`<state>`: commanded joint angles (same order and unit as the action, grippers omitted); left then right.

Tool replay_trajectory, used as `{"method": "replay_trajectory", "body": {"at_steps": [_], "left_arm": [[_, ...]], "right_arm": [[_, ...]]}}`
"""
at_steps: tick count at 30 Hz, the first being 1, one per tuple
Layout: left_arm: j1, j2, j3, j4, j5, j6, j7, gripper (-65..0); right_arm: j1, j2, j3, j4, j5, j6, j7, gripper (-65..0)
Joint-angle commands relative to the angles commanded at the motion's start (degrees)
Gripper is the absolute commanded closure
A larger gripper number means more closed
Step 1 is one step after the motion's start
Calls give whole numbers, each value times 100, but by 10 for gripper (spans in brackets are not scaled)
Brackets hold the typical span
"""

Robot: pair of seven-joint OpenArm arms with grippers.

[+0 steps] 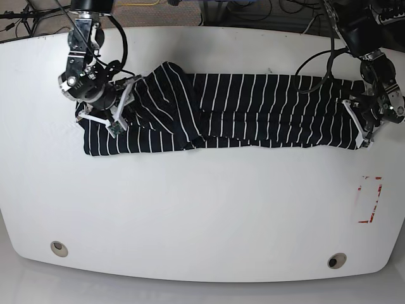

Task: Fold the T-shirt properly
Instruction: 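Grasp the shirt's end with the right gripper and fold it inward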

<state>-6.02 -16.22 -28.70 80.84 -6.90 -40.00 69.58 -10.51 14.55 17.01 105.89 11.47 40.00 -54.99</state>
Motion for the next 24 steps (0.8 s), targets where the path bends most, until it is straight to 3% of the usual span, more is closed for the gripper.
{"method": "replay_trajectory", "body": {"at_steps": [7, 12, 24], "left_arm": [[9, -9, -9, 0, 0, 0, 0, -197], [9, -9, -9, 35, 0, 0, 0, -197], [9, -9, 9, 35, 0, 0, 0, -197]], "right_arm": [[-220, 422, 440, 158, 519, 0, -18, -254], [-202, 422, 580, 642, 668, 0, -396, -254], [97, -369, 211, 747, 615, 0, -571, -254]]}}
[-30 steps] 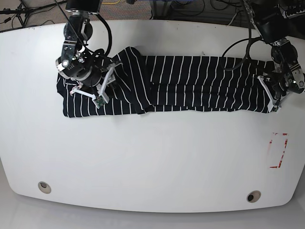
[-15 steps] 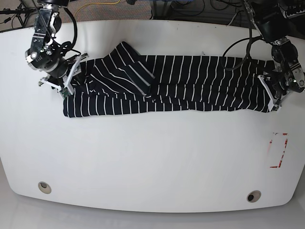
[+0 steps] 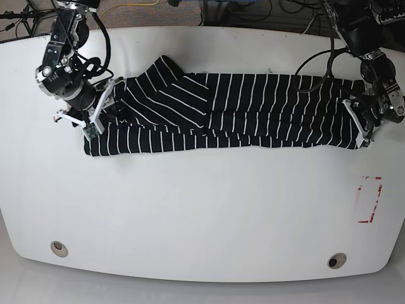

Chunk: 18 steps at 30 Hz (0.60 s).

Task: Fold the T-shirt properly
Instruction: 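Grasp the shirt's end with the right gripper and fold it inward, then hold the folded end with the right gripper while the left gripper releases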

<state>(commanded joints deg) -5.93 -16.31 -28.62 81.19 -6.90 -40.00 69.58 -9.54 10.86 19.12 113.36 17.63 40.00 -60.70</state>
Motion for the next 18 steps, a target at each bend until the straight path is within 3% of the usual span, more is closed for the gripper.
{"method": "replay_trajectory", "body": {"at_steps": [5, 11, 18], "left_arm": [[0, 0, 0, 0, 0, 0, 0, -197], [0, 0, -18, 0, 0, 0, 0, -197], [0, 0, -18, 9, -9, 0, 0, -197]], "right_arm": [[53, -273, -352, -70, -9, 0, 26, -254], [316, -360, -387, -378, -202, 0, 26, -230], [519, -316, -387, -580, -985, 0, 466, -29]]}}
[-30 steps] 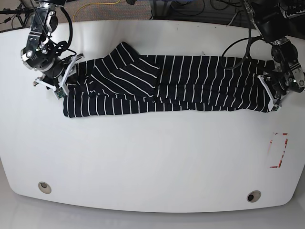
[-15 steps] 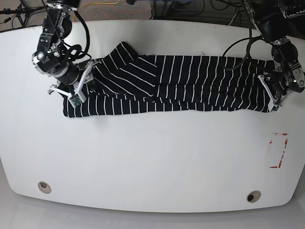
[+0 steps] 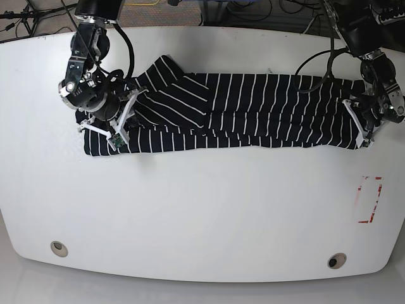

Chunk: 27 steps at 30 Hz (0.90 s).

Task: Fold the T-shirt properly
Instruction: 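Hold the folded end with the right gripper while the left gripper releases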

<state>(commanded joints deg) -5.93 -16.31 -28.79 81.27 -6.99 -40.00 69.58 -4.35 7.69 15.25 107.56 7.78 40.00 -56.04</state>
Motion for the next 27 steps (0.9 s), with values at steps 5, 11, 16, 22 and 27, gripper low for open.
{"method": "replay_trajectory", "body": {"at_steps": [5, 11, 16, 22, 27], "left_arm": [[-9, 0, 0, 0, -18, 0, 0, -197], [-9, 0, -9, 0, -35, 0, 0, -197], [-18, 18, -9, 369, -44, 0, 0, -206], [-9, 105, -18, 1037, -44, 0, 18, -397], [-18, 167, -264, 1547, -185, 0, 202, -542]], "right_arm": [[97, 141, 9, -167, -369, 0, 97, -6], [132, 158, 9, -730, -360, 0, 246, -3], [114, 141, 0, -1196, -360, 0, 668, -3], [114, 132, 0, -1574, -360, 0, 879, -3], [114, 132, 0, -1600, -360, 0, 888, -3]]}}
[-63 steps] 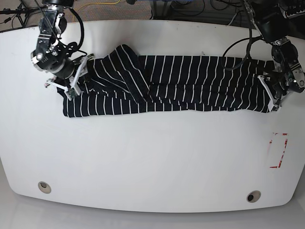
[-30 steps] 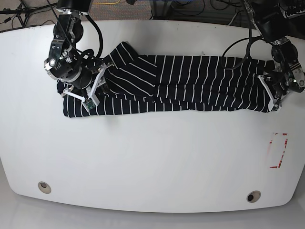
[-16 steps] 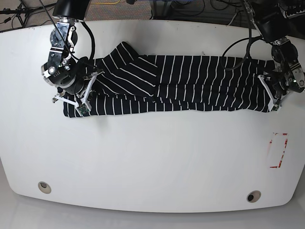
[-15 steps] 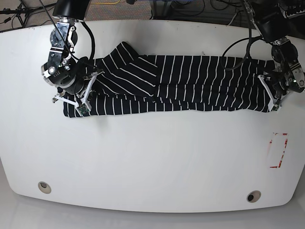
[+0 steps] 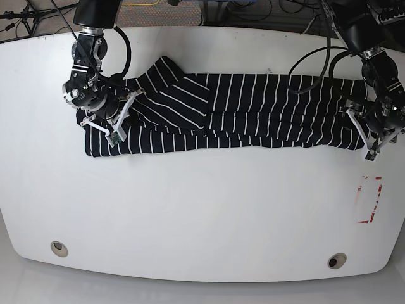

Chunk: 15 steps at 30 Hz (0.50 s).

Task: Fold the T-shirt properly
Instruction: 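Hold the folded end with the right gripper while the left gripper releases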

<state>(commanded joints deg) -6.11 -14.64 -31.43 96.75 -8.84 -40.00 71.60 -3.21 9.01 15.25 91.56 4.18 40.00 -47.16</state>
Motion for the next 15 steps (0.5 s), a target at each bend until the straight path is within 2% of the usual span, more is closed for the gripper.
{"method": "replay_trajectory", "body": {"at_steps": [2, 4, 6, 8, 10, 15], "left_arm": [[-26, 0, -176, 70, -299, 0, 193, -540], [-26, -18, -492, 62, -818, 0, 369, -540], [-35, -35, -993, -9, -1310, 0, 431, -540], [-35, -62, -1354, -158, -1600, 0, 431, -540], [-9, -229, -1618, -369, -1802, 0, 431, -540], [0, -598, -1723, -1204, -2338, 0, 404, -542]], "right_arm": [[0, 0, 0, 0, 0, 0, 0, -3], [0, 0, 0, 0, 0, 0, 0, -3], [0, 0, 0, 0, 0, 0, 0, -3], [0, 0, 0, 0, 0, 0, 0, -3], [0, 0, 0, 0, 0, 0, 0, -3], [0, 0, -9, 0, 0, 0, 0, -3]]}}
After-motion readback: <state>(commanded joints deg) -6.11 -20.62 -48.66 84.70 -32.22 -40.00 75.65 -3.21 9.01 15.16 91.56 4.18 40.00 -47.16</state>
